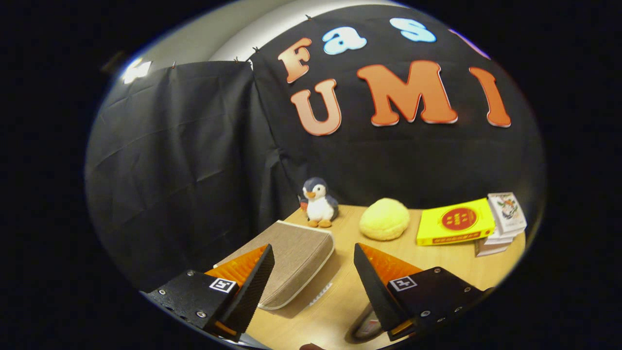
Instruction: Open the storage box then place both shoes into the box .Put the left shoe in first, then the right shoe, with the right side of both shoes facing outward in a uniform manner.
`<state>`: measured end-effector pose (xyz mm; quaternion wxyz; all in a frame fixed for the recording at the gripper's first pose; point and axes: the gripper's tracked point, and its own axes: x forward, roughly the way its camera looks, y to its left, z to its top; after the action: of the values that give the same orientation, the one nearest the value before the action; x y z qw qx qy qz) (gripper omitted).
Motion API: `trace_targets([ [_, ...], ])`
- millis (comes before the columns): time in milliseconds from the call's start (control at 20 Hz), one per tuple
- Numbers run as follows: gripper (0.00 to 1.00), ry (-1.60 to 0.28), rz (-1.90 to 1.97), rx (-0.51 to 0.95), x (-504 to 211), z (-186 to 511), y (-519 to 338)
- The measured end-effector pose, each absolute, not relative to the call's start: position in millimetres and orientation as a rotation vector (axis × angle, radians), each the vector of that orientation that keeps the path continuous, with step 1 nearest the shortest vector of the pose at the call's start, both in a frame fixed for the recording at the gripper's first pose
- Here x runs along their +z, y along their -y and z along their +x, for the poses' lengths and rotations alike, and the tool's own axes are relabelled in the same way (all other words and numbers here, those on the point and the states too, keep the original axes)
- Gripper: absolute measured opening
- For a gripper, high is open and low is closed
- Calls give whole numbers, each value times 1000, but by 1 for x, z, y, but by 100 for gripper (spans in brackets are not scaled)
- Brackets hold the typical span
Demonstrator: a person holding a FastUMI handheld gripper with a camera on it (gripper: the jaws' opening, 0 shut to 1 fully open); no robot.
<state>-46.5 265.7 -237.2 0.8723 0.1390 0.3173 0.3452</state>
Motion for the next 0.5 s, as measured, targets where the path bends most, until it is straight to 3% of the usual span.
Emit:
trace_targets([
  [500,97,-1078,604,849,-339,-96,-322],
])
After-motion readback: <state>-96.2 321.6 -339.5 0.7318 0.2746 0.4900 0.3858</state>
